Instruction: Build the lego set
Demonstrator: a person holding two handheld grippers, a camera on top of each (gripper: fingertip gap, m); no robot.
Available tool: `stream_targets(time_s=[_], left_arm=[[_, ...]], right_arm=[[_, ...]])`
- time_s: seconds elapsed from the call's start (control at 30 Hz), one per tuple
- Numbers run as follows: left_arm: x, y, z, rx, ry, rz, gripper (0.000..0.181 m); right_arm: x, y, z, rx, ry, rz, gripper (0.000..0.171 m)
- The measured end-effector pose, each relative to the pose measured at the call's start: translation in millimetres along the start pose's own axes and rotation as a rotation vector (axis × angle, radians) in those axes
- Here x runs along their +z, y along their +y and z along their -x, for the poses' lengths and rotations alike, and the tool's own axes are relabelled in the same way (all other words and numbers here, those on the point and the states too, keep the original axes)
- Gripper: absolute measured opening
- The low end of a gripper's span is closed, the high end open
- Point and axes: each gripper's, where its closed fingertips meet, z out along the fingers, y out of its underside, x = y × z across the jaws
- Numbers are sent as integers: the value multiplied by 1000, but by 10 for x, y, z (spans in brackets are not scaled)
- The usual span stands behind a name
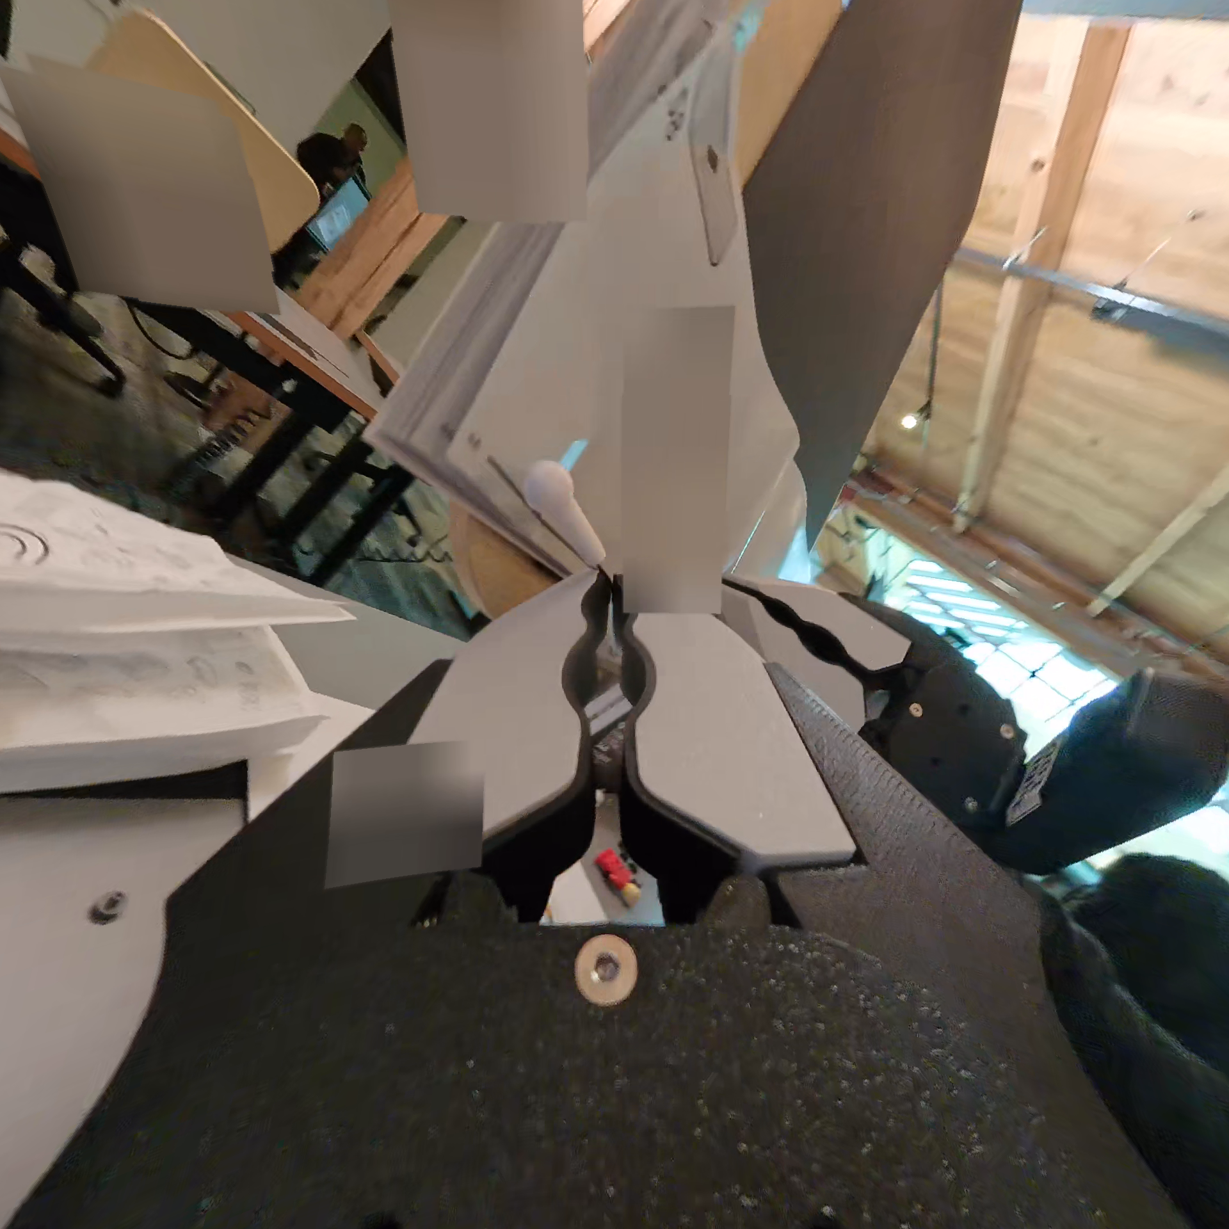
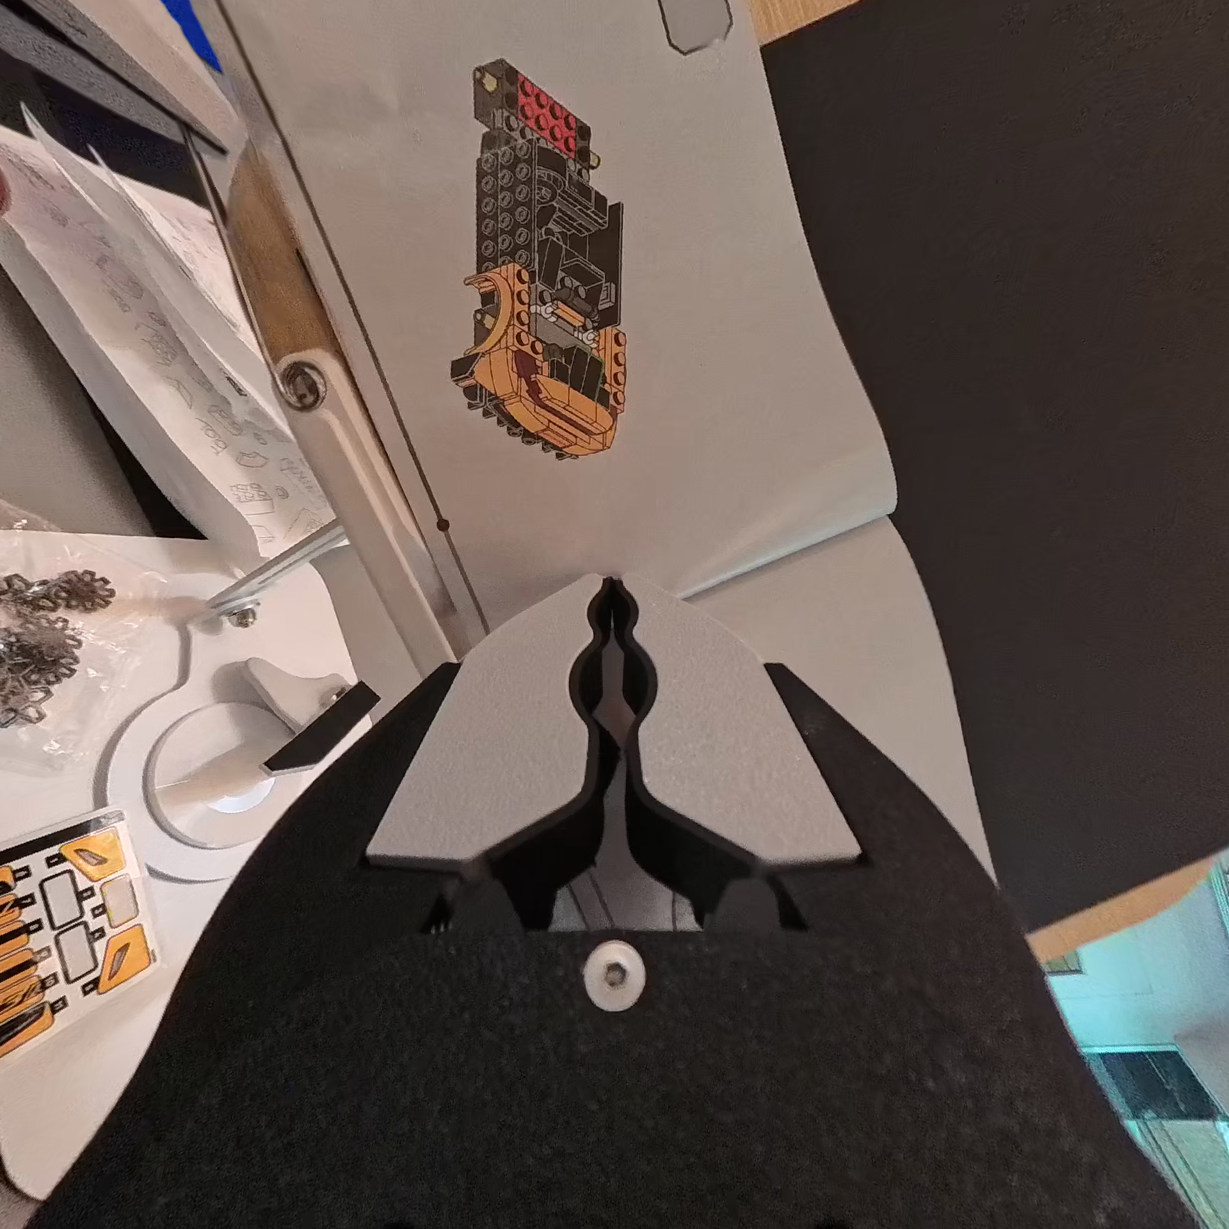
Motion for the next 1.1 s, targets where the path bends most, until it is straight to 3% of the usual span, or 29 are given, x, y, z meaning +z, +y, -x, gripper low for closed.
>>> stream_targets(time_s=[0.03, 0.23, 0.5, 0.7, 0.83, 1.1], left_arm=[[11, -4, -39, 51, -12, 4, 1], [222, 38, -341, 544, -63, 139, 0], [653, 537, -420, 1190, -76, 488, 0], [634, 541, -414, 1215, -51, 609, 4], [649, 526, -403, 1233, -70, 602, 4], [654, 545, -357, 1270, -98, 621, 4]], right_arm=[[6, -1, 0, 1, 2, 0, 0], [25, -23, 17, 13, 1, -4, 0], [12, -29, 19, 61, -13, -23, 0], [-34, -29, 11, 178, -55, -67, 3], [-164, 11, -75, 254, -57, -90, 4], [-800, 285, 46, 396, -179, -105, 5]])
